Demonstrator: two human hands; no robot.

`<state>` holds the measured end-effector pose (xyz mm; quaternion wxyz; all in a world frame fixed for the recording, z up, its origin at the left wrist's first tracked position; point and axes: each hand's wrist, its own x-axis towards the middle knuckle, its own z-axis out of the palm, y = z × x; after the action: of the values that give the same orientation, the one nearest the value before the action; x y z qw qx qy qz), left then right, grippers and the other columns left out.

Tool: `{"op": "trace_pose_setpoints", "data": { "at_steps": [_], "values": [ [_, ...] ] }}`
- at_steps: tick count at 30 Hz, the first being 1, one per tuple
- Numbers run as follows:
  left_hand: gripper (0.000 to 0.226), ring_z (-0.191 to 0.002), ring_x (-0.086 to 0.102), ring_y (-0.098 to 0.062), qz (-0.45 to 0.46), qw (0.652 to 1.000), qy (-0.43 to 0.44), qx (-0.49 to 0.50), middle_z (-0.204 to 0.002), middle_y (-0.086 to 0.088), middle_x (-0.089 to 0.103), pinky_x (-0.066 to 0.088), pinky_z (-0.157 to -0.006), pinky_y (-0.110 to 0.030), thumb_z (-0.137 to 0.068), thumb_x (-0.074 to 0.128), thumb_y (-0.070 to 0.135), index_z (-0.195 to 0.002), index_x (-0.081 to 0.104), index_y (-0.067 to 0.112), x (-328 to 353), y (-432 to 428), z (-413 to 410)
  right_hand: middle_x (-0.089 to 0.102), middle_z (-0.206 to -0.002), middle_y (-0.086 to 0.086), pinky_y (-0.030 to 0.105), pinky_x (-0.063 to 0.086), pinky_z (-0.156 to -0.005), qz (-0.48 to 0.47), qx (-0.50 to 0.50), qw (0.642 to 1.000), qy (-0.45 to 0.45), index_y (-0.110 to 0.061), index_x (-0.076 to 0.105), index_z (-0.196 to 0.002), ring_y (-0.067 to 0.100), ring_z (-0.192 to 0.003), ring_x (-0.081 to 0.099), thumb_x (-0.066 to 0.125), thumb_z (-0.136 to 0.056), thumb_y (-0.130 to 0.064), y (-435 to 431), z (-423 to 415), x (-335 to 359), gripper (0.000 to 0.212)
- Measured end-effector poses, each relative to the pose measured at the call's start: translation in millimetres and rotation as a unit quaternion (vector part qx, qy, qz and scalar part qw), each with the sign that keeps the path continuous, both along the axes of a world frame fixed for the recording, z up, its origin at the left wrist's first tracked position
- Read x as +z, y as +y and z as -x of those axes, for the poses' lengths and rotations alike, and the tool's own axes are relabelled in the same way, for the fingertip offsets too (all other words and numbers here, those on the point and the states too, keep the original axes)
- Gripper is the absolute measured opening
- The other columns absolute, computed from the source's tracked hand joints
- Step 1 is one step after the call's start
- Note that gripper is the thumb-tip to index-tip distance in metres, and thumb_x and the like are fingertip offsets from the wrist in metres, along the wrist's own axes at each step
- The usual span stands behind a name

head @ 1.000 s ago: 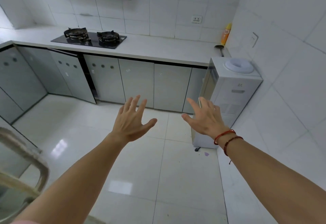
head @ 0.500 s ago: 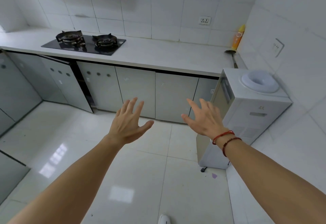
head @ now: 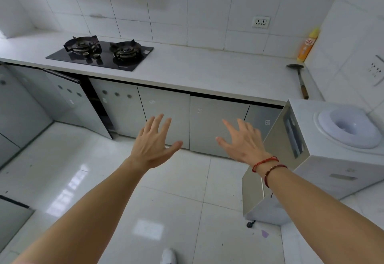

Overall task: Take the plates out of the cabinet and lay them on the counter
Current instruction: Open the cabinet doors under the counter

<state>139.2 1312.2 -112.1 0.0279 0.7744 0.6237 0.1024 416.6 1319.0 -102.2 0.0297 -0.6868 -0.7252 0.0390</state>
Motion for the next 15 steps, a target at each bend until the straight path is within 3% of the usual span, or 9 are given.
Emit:
{"op": "trace_pose_setpoints", "data": {
  "at_steps": [15],
  "values": [
    [0.091, -0.151, 0.007, -0.031, 0.039, 0.998, -0.004, -0.044, -0.164, -0.008, 0.011, 0.021, -0.119, -0.048, -0.083, 0.024, 0.075, -0.155, 0.017, 0.020, -43.9, 209.6, 41.6, 0.026, -0.156, 0.016, 0.048, 0.026, -0.109, 0.039, -0.054, 0.997, -0.025, -0.037, 0.020, -0.152, 0.033, -0.139, 0.029, 0.031, -0.090, -0.066, 185.7, 32.8, -38.2, 0.069]
  ]
}}
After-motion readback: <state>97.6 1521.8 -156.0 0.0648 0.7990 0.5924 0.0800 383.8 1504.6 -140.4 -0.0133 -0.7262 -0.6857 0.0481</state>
